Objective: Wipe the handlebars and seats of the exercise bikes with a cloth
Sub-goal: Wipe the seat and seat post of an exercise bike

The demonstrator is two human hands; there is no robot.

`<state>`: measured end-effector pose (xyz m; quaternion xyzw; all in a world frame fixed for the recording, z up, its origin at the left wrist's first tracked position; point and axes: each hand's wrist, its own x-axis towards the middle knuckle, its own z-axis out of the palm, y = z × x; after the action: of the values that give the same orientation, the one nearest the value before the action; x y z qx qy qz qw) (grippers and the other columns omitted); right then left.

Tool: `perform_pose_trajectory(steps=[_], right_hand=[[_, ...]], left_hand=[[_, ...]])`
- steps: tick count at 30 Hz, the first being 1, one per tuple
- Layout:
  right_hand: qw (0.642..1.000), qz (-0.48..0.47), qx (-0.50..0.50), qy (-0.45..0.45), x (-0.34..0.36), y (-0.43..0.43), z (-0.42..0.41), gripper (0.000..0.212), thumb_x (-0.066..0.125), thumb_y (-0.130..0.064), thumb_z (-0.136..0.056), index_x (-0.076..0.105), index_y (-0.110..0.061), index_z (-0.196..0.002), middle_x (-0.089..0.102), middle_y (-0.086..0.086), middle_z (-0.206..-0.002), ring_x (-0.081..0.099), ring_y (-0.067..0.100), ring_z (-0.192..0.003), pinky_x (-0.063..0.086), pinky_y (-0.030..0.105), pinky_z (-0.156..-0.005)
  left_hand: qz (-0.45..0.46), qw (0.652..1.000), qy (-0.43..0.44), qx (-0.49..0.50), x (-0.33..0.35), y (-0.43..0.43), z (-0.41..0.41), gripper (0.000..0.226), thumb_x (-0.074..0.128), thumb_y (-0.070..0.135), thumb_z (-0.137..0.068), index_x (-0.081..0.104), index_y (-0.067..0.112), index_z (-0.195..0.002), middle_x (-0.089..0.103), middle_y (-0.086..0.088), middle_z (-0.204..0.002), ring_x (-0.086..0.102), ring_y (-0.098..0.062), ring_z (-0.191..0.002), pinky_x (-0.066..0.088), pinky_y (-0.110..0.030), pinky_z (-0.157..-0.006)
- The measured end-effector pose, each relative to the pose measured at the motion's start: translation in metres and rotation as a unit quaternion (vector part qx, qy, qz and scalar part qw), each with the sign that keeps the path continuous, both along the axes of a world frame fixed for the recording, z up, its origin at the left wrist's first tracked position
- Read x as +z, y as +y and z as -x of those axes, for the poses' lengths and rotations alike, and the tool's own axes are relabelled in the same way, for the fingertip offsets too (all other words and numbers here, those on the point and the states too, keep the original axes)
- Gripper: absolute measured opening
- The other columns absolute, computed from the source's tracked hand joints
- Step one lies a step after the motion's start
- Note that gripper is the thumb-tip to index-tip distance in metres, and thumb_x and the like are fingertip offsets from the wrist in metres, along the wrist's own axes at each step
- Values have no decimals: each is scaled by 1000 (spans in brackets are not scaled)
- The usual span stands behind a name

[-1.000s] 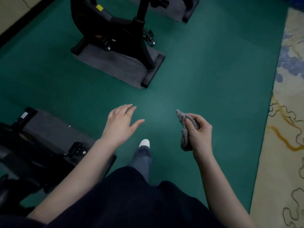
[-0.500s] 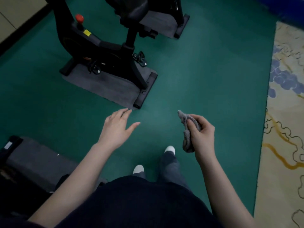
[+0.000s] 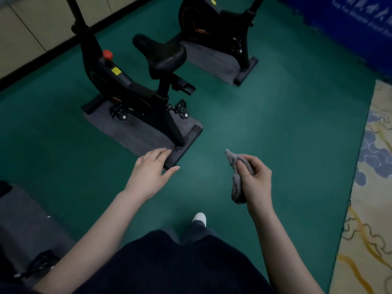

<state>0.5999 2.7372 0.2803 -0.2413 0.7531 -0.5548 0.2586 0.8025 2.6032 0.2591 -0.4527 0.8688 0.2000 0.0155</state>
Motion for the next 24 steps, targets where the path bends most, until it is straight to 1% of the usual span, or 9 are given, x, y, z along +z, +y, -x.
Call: perform_pose_trajectory(steps=[3, 7, 12, 16, 21, 24], right_hand=[[999, -11, 38, -4, -1, -19, 24, 22, 62, -7, -89, 67, -27, -82, 70, -11, -83, 63, 4, -78, 49, 22, -75], [997, -17, 69, -15, -5, -45, 49, 22, 63, -7, -89, 68, -27, -81, 70, -13, -81, 62, 2, -76, 47, 20, -71], [995, -35, 87, -31, -12, -89, 78, 20, 63, -7, -89, 69, -25, -83, 71, -9, -83, 64, 7, -78, 49, 27, -74], [993, -42, 108, -10, -13, -142, 102, 19, 63, -7, -88, 69, -24, -83, 71, -9, -82, 64, 9, -77, 52, 30, -75], [987, -64, 147, 7, -12, -221, 131, 17, 63, -10, -89, 70, -24, -82, 71, -9, -78, 63, 7, -74, 49, 26, -71], [981, -81, 174, 29, -11, -268, 146, 20, 63, -10, -89, 69, -27, -81, 70, -11, -77, 63, 5, -74, 49, 25, -70]], left_hand=[[-3, 1000, -5, 13, 1, -12, 21, 62, 41, 53, -94, 34, 19, -145, 36, 3, -148, 31, -18, -136, 22, -36, -111], [-11, 999, -12, 44, 0, -30, 31, 61, 42, 53, -94, 35, 18, -144, 37, 3, -148, 33, -19, -135, 25, -37, -111], [-6, 995, -19, 94, -9, -68, 40, 60, 41, 53, -94, 39, 19, -143, 42, 4, -145, 36, -17, -134, 25, -36, -110], [-7, 993, -30, 112, -20, -112, 57, 58, 40, 53, -94, 42, 19, -141, 45, 3, -143, 37, -17, -133, 26, -36, -109], [-23, 990, -32, 133, -32, -176, 84, 56, 40, 53, -95, 45, 19, -139, 48, 3, -140, 38, -17, -132, 26, -34, -108], [-43, 989, -27, 142, -37, -213, 100, 56, 39, 53, -95, 45, 19, -139, 48, 3, -140, 39, -17, -131, 26, -33, -108]])
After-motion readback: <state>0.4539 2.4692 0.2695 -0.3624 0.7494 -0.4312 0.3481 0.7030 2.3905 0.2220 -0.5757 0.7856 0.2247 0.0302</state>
